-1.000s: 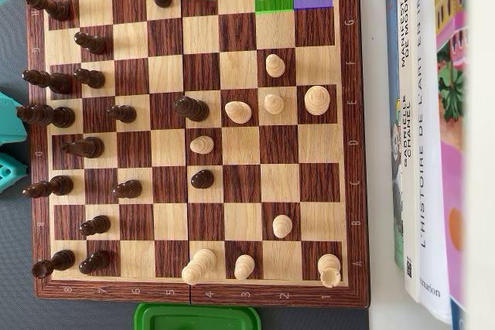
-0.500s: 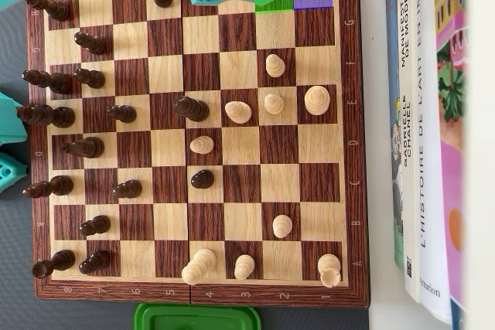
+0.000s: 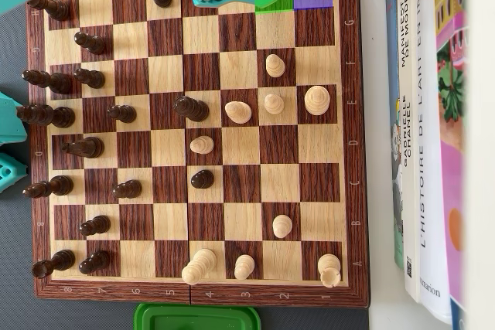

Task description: Play chess

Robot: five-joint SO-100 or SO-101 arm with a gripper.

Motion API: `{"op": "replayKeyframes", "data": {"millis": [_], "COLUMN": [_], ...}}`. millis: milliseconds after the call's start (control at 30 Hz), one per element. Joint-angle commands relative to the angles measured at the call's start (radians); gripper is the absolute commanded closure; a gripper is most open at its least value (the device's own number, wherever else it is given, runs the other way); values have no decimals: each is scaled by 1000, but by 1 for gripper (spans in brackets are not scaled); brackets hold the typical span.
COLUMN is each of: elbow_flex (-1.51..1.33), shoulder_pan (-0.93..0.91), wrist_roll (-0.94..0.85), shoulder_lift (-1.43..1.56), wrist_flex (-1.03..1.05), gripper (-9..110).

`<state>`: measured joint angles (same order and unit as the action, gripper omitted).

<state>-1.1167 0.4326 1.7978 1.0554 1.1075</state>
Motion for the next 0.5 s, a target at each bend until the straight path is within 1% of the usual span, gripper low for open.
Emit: {"op": "replayKeyframes", "data": {"millis": [0, 233, 333, 467], "elbow_flex": [11, 8, 8, 9], "shoulder_pan": [-3, -6, -5, -3], "wrist_roll": [0, 0, 0, 0], "shoulder_lift": [9, 17, 17, 17], "wrist_flex": [-12, -11, -11, -11], "gripper": [93, 93, 90, 90]}}
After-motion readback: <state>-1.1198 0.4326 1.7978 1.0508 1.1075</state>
